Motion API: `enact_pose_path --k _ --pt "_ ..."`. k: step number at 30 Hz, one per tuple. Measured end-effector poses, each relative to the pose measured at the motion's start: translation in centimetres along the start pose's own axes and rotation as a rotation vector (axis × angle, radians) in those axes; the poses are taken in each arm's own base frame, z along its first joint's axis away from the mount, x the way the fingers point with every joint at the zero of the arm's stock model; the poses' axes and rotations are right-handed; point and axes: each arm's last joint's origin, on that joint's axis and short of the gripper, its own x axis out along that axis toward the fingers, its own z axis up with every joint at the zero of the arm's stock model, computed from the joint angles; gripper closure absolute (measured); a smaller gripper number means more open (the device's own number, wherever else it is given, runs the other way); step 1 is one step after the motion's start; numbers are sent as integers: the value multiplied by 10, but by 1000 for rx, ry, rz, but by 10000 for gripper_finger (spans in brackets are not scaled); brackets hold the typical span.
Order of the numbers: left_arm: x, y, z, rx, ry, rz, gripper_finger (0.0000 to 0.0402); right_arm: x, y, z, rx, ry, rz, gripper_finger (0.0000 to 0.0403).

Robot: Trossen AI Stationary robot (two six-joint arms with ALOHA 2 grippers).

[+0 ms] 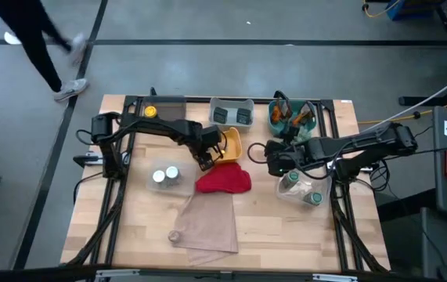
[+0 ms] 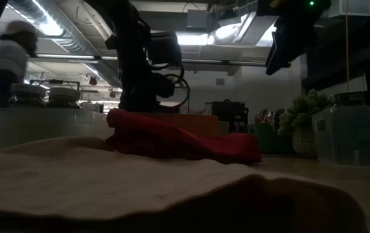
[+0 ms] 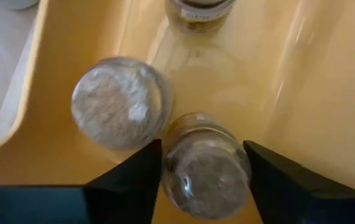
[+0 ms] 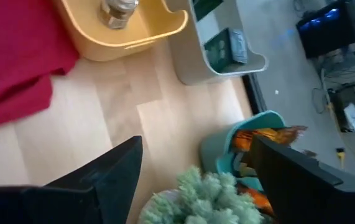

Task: Sort spices by type
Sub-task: Put the brown seasoning bottle into the yellow bin

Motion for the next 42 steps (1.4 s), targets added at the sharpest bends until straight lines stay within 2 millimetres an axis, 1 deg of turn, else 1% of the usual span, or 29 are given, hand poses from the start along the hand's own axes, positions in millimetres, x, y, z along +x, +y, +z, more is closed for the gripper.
enact_pose_path --k 3,6,12,15,21,24,28,30,33,38,42 --pt "2 0 0 4 6 2 172 4 3 -3 -5 9 15 105" --pt "1 0 0 4 2 1 158 6 6 -3 8 -3 35 105" --pt "-11 1 2 2 -27 -6 158 6 6 -2 10 -7 48 105" --pt "-19 0 7 0 -55 -13 159 6 6 -2 11 -8 50 105" --pt "-41 -1 17 25 -116 -26 156 6 7 -2 12 -7 63 105" --pt "-60 0 20 50 -126 -26 156 7 7 -2 12 -7 63 105" --pt "-87 -4 16 71 -119 -31 155 6 8 -1 23 -16 96 105" --pt "-101 -9 10 81 -115 -39 155 6 9 0 26 -16 120 105" --pt "-118 -24 -5 99 -93 -95 155 6 10 1 36 -24 152 105" --pt "-139 -65 -36 155 -51 -186 155 6 10 3 47 -39 159 105" --pt "-147 -100 -64 226 -6 -217 155 6 10 3 49 -42 160 105"
